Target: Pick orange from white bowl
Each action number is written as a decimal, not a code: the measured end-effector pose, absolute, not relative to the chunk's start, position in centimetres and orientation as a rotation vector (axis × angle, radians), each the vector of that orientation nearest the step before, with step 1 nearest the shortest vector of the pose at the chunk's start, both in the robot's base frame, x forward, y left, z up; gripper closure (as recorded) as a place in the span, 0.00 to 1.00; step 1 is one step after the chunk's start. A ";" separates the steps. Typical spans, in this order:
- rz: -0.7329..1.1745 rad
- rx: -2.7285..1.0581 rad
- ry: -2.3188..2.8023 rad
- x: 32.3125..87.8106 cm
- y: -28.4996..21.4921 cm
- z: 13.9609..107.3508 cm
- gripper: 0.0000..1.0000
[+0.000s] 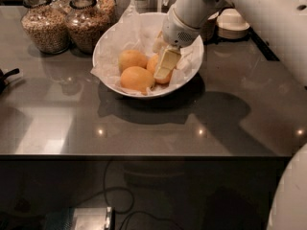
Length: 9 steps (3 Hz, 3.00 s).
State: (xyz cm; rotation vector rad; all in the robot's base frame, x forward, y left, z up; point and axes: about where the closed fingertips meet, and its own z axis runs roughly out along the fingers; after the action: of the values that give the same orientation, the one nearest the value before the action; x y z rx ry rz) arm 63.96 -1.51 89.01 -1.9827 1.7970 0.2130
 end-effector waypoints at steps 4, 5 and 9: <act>0.228 -2.004 1.861 64.1 -2.0 86.7 0.35; 0.221 -1.905 1.918 64.3 -4.1 86.7 0.36; 0.191 -1.831 1.884 65.2 -4.3 88.4 0.25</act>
Offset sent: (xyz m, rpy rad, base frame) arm 0.0009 0.0033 -0.0249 -0.0626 0.0696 0.0344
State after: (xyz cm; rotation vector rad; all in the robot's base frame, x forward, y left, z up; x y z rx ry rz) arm 65.16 -4.33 88.38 -1.8306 1.8837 0.1907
